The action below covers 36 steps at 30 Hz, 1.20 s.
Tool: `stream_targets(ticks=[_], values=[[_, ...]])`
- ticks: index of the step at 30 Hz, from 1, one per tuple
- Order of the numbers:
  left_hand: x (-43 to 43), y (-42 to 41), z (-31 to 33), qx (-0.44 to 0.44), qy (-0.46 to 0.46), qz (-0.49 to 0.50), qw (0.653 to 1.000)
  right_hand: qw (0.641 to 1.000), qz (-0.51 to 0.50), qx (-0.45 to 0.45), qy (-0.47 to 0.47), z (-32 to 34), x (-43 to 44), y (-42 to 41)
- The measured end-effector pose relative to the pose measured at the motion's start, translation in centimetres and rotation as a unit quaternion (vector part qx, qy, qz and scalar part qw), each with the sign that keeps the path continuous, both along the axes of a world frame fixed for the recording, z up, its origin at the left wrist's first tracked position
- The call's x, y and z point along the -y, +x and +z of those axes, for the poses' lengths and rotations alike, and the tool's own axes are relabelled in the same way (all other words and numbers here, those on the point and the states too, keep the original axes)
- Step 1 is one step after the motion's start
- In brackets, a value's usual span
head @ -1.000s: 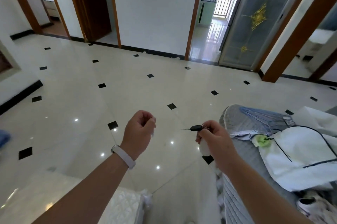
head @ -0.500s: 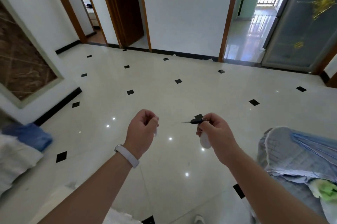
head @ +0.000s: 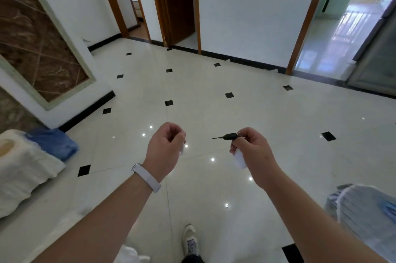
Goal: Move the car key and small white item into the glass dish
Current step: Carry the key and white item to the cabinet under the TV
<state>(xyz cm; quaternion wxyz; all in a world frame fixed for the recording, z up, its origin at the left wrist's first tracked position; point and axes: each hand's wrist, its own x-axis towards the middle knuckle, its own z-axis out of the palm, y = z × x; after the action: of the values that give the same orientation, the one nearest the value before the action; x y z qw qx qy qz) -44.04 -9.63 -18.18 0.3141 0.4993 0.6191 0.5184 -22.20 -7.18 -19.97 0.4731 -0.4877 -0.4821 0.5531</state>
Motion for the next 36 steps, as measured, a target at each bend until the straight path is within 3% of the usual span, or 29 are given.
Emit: stream_targets(ticks=[8,18,36], values=[[-8.5,-6.0,-2.0,0.038,-0.007,0.022,0.999,0.999,0.031,0.039,-0.011,-1.0,-9.5,-6.4],[-19.7,-22.7,-1.1,0.044,0.014,0.092,0.995,0.991,0.107,0.073,0.014,1.3,-23.6,-23.3],[-28.8,-42.2,-3.0,0.033,-0.017,0.287,0.957,0.955,0.287,0.080,0.000,-0.7,-40.3,-46.9]])
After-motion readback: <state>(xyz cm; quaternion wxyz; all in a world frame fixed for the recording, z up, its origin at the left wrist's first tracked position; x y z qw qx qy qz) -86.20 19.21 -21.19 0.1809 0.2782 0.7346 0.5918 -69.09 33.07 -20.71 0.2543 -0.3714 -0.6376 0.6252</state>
